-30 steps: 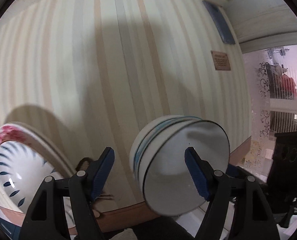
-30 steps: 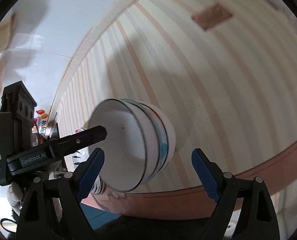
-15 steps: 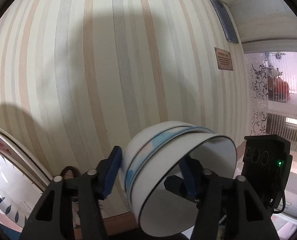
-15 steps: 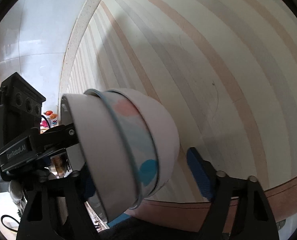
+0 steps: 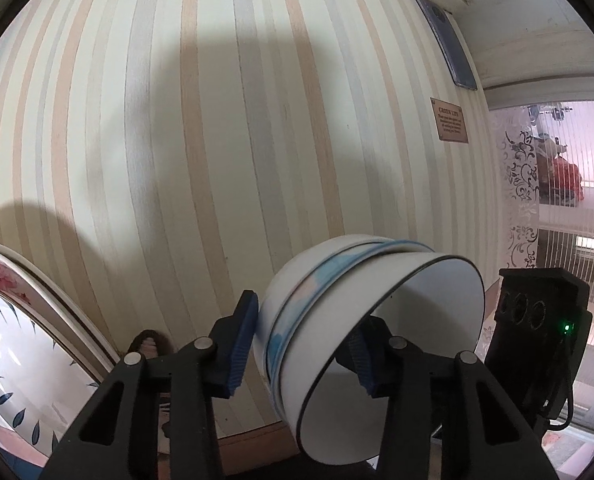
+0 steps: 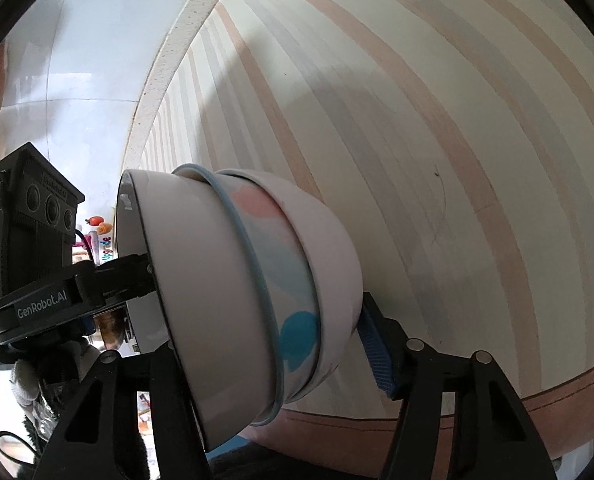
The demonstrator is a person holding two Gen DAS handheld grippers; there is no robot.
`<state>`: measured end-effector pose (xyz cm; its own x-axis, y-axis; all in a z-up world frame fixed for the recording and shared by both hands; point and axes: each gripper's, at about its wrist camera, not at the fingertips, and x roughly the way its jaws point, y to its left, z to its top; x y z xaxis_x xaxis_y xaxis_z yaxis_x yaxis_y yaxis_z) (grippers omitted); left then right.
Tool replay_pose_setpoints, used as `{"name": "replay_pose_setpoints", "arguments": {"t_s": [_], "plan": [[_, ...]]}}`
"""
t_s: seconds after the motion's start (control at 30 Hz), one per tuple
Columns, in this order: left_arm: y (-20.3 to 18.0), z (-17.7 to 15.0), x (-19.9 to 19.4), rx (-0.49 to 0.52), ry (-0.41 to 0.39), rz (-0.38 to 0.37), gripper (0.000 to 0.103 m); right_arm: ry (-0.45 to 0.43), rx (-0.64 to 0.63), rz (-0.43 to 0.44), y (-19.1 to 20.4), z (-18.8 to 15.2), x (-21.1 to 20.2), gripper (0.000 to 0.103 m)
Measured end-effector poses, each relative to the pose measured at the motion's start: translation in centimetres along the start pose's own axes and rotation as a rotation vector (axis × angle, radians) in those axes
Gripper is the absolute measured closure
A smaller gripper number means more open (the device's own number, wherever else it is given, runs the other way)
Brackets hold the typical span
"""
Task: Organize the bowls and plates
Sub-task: 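Lift the bowl stack with both tools and carry it toward the plates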
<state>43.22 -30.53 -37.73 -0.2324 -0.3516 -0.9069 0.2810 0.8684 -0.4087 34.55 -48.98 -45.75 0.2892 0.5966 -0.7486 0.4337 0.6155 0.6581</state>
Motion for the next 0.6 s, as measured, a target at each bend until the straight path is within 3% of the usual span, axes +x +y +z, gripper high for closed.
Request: {"name": "replay_pose_setpoints", "arguments": {"t_s": [0.6], "plan": [[-1.1,0.0,-0.7,0.040,-0.031,0.028,0.063,-0.038,-0.079,-0.047,1.6,1.2,-1.1,0.040]]}}
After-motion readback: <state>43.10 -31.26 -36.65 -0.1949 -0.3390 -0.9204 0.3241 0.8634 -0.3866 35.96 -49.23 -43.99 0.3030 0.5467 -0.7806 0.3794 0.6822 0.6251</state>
